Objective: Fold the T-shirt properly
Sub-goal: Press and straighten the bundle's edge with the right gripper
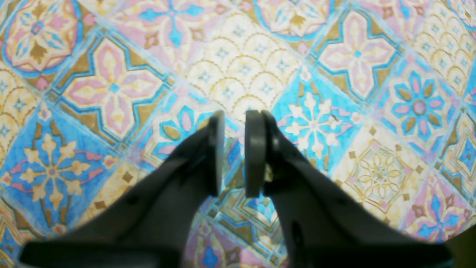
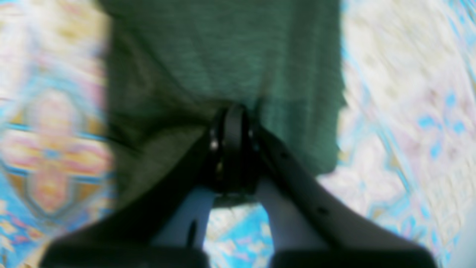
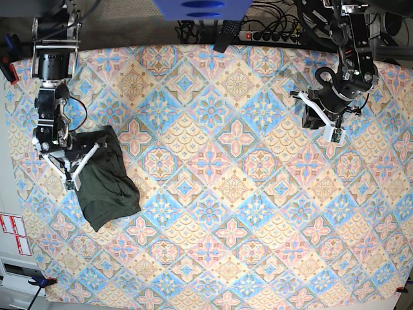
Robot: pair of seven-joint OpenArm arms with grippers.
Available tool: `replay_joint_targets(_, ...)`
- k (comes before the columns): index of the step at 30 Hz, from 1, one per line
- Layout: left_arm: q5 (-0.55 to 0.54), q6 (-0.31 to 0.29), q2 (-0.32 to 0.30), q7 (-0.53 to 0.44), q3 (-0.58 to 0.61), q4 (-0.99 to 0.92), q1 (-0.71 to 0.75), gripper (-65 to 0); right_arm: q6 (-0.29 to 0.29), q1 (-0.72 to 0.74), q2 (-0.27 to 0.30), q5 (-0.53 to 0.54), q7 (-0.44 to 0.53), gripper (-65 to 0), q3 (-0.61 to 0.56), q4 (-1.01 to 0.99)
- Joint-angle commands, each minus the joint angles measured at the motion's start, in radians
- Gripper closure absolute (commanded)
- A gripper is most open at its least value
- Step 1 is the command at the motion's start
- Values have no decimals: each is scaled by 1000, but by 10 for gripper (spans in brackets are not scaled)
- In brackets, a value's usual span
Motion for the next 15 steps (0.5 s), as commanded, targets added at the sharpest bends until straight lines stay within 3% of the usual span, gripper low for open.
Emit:
replay_joint_targets(1,-8,-3,-9,-18,-4,19,-6,-85,7,8,6,8,20,0,12,19)
replay_joint_targets(10,-8,-3,-9,-16,-1,17,-18,-85,7,-7,-3,8,18,0,24,6)
replay_joint_targets(15,-8,-3,-9,-16,-1,17,-18,-85,7,-6,-58,9,18,0,23,6)
